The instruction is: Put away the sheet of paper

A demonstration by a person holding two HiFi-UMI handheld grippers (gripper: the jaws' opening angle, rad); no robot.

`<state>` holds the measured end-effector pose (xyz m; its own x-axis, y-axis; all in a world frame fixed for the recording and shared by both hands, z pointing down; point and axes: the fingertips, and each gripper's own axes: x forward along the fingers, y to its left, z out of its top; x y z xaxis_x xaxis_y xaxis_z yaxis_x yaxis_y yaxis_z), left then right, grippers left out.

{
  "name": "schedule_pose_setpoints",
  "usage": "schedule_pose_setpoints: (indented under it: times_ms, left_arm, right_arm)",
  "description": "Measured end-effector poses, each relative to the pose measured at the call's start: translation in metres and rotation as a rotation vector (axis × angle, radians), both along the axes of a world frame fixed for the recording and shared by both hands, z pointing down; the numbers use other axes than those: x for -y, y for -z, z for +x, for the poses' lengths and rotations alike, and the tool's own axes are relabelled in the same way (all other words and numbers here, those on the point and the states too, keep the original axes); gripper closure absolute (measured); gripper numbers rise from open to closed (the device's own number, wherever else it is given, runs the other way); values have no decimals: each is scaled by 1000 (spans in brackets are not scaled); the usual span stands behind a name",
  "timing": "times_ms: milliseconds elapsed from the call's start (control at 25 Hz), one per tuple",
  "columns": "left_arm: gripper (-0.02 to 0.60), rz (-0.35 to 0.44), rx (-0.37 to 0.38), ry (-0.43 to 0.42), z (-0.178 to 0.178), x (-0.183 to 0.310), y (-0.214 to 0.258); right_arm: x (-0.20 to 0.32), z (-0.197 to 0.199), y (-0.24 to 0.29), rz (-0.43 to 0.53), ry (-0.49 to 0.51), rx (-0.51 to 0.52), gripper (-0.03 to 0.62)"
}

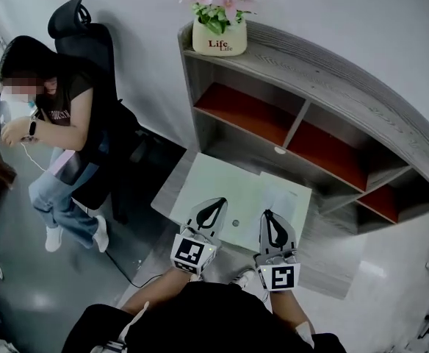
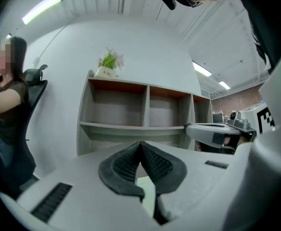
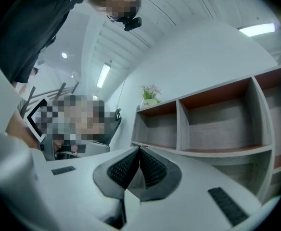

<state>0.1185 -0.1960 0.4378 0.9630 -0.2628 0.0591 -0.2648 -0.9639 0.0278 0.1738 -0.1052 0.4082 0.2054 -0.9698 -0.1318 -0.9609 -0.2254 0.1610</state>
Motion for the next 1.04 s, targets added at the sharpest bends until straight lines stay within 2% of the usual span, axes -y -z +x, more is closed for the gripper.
schedule_pose_setpoints:
  times_ms: [120, 240, 440, 720, 920, 1040]
  left_arm:
    - [574, 9, -60, -3, -5, 5, 15]
    - [574, 15, -92, -11, -5, 9, 24]
    - [574, 48, -65, -19, 0, 12, 27]
    - [574, 53, -72, -48, 5, 6, 29]
    - [574, 51, -71, -61, 4, 5, 29]
    - [574, 52, -69, -63, 5, 6, 29]
  right_arm:
    - [9, 0, 16, 14, 13, -31, 572]
    - [13, 1, 20, -21, 8, -48, 572]
    - [17, 1, 34, 21, -12, -45, 572]
    - [13, 5, 38, 37, -23, -48, 572]
    - [11, 7, 27, -45, -40, -40, 572]
    - [12, 10, 36, 12, -45, -34, 572]
